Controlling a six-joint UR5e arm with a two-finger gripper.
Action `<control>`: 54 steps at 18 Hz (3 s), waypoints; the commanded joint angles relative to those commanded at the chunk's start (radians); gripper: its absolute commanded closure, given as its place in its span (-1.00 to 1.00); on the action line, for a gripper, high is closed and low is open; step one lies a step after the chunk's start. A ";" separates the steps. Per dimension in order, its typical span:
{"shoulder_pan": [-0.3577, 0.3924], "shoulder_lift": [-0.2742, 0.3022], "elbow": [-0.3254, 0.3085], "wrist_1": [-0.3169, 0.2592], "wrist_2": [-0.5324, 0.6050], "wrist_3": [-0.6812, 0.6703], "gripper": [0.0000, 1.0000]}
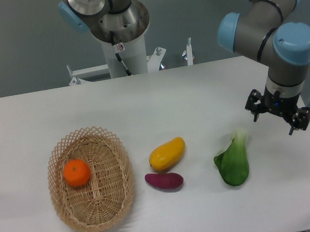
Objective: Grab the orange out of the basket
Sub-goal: 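Move the gripper from above the bok choy toward the wicker basket, then swing the open gripper over the orange in the wicker basket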
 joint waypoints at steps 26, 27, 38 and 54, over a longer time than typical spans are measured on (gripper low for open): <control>-0.251 -0.020 0.011 0.086 0.000 -0.580 -1.00; -0.267 -0.018 0.011 0.092 0.000 -0.609 -1.00; -0.397 0.058 -0.060 0.115 -0.014 -0.733 -1.00; -0.620 0.051 -0.127 0.123 -0.052 -0.661 -1.00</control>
